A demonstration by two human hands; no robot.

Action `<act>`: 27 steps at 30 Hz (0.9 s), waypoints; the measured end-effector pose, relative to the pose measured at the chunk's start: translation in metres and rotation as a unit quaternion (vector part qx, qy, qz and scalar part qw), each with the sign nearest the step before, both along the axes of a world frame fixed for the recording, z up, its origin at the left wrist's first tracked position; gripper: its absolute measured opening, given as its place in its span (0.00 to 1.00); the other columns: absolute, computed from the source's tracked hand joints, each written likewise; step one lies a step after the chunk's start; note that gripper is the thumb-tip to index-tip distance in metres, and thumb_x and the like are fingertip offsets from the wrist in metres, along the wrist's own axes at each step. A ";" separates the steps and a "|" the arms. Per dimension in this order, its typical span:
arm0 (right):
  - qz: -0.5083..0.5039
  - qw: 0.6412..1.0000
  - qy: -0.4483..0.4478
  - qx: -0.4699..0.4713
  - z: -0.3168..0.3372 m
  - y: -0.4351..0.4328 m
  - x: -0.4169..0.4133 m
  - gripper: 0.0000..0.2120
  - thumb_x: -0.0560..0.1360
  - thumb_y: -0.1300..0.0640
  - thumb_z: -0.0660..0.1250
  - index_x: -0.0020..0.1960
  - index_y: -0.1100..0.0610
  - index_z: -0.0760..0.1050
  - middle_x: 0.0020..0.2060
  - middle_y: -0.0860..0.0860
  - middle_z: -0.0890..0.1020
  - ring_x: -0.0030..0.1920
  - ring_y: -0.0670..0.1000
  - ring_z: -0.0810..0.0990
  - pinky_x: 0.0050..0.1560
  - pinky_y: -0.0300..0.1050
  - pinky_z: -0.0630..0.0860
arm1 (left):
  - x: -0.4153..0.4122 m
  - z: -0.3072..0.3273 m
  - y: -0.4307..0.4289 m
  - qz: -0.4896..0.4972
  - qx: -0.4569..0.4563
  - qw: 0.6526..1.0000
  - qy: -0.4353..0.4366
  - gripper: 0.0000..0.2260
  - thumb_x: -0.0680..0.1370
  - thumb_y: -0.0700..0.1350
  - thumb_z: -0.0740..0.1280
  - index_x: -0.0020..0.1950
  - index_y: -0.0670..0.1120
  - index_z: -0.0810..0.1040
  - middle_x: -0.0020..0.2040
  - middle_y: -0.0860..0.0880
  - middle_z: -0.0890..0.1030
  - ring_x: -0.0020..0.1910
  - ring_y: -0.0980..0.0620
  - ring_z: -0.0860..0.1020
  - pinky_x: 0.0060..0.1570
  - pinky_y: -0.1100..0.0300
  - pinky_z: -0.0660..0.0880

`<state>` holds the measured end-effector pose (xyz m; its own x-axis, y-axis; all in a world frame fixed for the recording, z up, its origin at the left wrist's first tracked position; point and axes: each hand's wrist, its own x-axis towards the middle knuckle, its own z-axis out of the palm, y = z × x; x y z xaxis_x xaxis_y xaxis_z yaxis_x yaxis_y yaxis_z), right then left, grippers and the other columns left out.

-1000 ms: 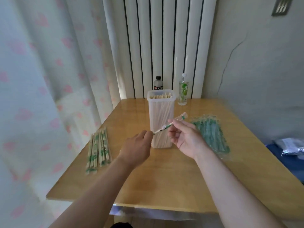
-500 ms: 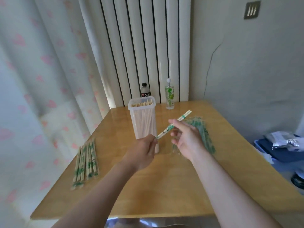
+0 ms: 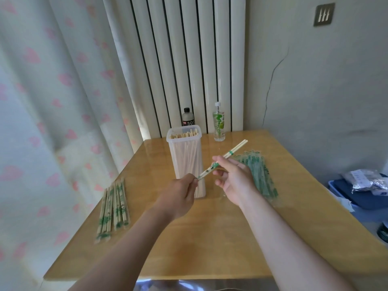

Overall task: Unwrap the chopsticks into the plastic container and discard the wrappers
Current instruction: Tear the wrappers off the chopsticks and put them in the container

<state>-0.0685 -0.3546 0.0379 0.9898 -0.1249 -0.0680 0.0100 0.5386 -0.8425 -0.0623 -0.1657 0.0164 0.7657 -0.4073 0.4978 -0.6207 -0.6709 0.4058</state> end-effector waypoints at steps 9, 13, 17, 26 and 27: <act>-0.010 1.000 -0.011 0.000 -0.009 0.016 -0.002 0.05 0.78 0.65 0.71 0.50 0.68 0.83 0.37 0.57 0.81 0.35 0.51 0.79 0.38 0.44 0.80 | 0.004 0.004 -0.001 0.035 0.062 0.994 0.078 0.12 0.84 0.57 0.55 0.53 0.51 0.74 0.40 0.52 0.79 0.40 0.49 0.77 0.41 0.52 0.75; -0.014 1.000 -0.017 0.010 -0.002 0.016 -0.004 0.08 0.78 0.63 0.71 0.52 0.68 0.82 0.36 0.56 0.80 0.36 0.52 0.79 0.40 0.47 0.79 | -0.001 0.020 -0.022 -0.017 0.042 0.999 0.003 0.09 0.85 0.47 0.58 0.52 0.45 0.75 0.37 0.53 0.75 0.33 0.52 0.72 0.33 0.64 0.67; -0.082 0.995 -0.014 0.054 0.012 -0.016 -0.003 0.10 0.79 0.57 0.70 0.55 0.62 0.84 0.36 0.51 0.82 0.36 0.49 0.80 0.40 0.45 0.78 | 0.004 0.028 -0.016 0.011 0.108 0.994 -0.028 0.10 0.85 0.50 0.55 0.52 0.48 0.73 0.37 0.54 0.74 0.34 0.49 0.73 0.33 0.51 0.72; -0.203 0.972 0.021 0.119 0.003 -0.053 -0.005 0.04 0.81 0.63 0.68 0.50 0.64 0.79 0.43 0.59 0.81 0.39 0.56 0.82 0.42 0.48 0.82 | 0.015 0.035 0.009 0.066 0.118 0.990 -0.049 0.09 0.84 0.47 0.58 0.50 0.48 0.76 0.35 0.53 0.76 0.33 0.49 0.74 0.32 0.52 0.73; -0.222 0.966 0.024 0.128 0.002 -0.055 -0.005 0.04 0.82 0.64 0.67 0.50 0.64 0.78 0.42 0.59 0.81 0.40 0.56 0.82 0.42 0.48 0.82 | 0.016 0.038 0.012 0.087 0.108 0.989 -0.046 0.08 0.83 0.47 0.58 0.49 0.48 0.76 0.36 0.53 0.77 0.33 0.49 0.75 0.32 0.52 0.73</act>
